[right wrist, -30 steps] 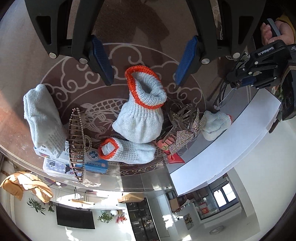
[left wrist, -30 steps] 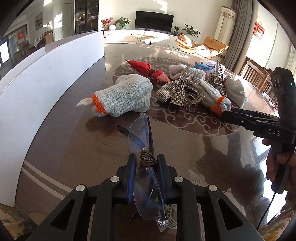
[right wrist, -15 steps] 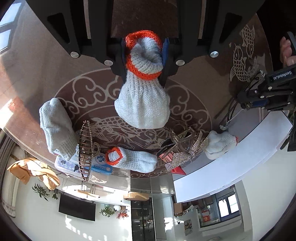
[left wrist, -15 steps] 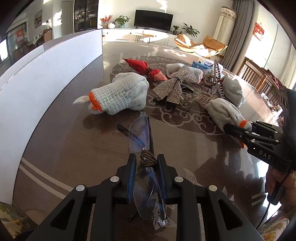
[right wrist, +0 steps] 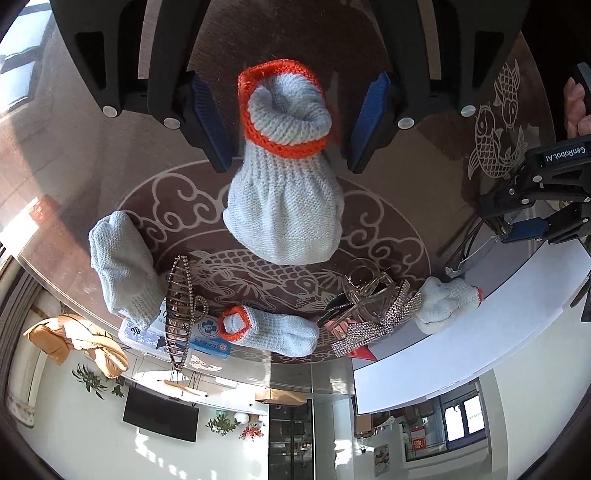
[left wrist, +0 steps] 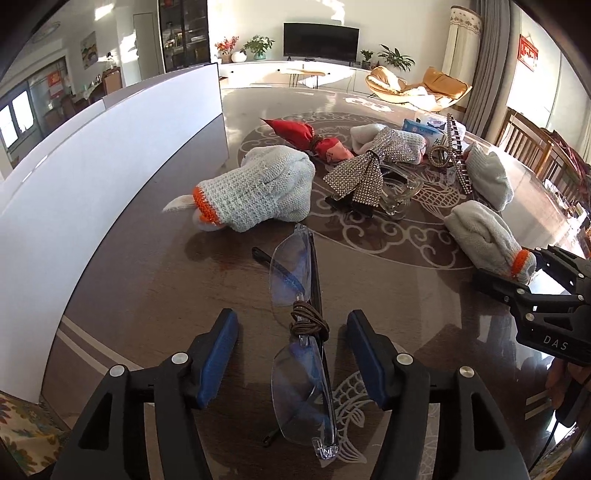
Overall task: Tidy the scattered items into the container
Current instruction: 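Lift the glasses with the left gripper while the right gripper grasps the white orange-cuffed glove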
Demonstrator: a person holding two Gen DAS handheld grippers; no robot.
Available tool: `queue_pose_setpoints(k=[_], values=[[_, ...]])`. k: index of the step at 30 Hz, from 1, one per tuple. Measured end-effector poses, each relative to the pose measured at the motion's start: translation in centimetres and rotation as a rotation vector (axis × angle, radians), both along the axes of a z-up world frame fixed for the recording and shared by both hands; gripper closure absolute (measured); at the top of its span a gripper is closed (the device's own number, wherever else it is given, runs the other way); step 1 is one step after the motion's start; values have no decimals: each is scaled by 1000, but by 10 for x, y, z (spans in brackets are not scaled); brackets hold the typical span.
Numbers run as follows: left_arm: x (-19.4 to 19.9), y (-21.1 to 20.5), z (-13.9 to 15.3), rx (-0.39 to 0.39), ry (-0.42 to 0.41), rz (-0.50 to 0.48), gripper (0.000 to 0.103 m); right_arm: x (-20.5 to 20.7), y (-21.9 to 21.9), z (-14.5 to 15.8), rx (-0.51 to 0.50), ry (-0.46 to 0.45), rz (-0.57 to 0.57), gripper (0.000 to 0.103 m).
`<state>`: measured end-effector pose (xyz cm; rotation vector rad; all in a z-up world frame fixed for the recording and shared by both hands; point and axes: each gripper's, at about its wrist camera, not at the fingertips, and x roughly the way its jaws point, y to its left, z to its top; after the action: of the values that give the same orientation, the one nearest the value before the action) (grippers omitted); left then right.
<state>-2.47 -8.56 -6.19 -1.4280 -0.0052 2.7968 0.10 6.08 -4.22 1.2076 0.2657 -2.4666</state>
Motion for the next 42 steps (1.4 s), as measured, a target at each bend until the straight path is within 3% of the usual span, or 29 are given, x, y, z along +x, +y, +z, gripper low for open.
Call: queue_pose_setpoints(k=[10, 21, 27, 32, 41, 42], values=[[-4, 1, -6, -9, -28, 40, 0, -2, 2, -2, 5, 2, 0, 36], [-2, 1, -8, -8, -10, 37, 0, -3, 1, -3, 5, 1, 1, 35], [-11, 3, -6, -4, -92, 86, 0, -3, 1, -3, 5, 1, 1, 35], [-4, 3, -8, -4, -25, 80, 0, -3, 1, -3, 5, 0, 2, 35], [-11, 6, -6, -2, -52, 83, 0, -3, -1, -4, 14, 6, 1, 36], [-10, 9, -5, -3, -40, 71, 7, -2, -3, -4, 17, 9, -2, 38]])
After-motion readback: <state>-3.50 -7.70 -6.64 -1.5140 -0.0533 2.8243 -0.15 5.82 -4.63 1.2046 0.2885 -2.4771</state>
